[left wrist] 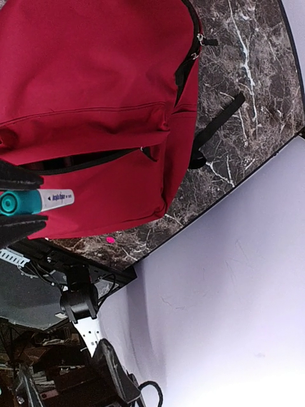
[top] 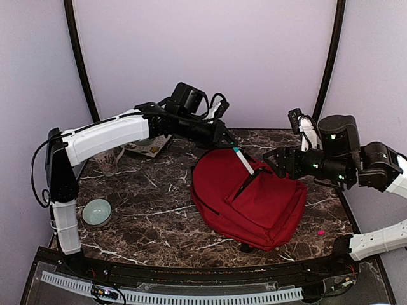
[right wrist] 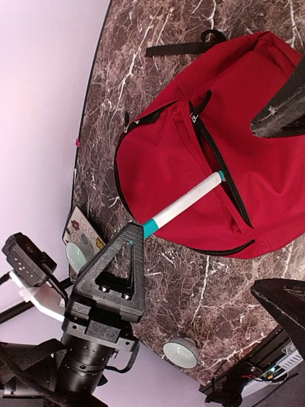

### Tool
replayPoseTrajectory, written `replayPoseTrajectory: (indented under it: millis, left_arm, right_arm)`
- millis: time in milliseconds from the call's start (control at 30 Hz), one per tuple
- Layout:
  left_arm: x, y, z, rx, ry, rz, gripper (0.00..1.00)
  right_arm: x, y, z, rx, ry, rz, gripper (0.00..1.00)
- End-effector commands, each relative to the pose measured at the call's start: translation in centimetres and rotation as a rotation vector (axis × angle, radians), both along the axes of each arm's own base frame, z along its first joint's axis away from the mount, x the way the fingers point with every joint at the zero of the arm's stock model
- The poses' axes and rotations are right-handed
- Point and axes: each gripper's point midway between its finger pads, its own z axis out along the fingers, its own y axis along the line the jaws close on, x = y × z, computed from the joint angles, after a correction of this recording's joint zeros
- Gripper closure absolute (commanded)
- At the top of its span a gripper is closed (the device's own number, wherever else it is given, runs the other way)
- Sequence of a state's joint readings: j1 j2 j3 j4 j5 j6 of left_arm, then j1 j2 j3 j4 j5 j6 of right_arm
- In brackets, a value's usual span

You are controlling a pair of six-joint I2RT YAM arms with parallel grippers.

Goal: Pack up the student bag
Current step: Place the pen in the lower front pocket of the bag.

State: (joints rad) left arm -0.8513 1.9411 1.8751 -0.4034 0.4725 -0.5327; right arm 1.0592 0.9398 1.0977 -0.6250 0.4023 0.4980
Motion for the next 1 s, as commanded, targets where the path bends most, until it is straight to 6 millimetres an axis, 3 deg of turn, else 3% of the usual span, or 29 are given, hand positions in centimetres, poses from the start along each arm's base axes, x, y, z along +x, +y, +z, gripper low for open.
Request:
replayPoseTrajectory:
  millis: [0,367,633,967]
  left_arm:
    - [0.4,-0.2,-0.2,0.021,-0.013,0.002,1.00]
    - [1.9,-0.3,-3.3,0.100,-0.009,0.050,1.00]
    - [2.4,0.0,-4.3,0.135,-0.013,0.076,1.00]
    - [1.0,-1.3,-5.5,0.069,0.097,0.047,1.00]
  right_arm:
    - [0.4,-2.3,-0.2,0.024,0.010,-0.107,0.24]
    - [-0.2,-5.0,-0.5,0.043,0.024,-0.182,0.26]
    - [-0.2,-5.2,-0.7,0.037,0.028,-0.188,0.26]
    - [-0.1,-4.9,-0.8,0.029,0.023,-0.181,0.26]
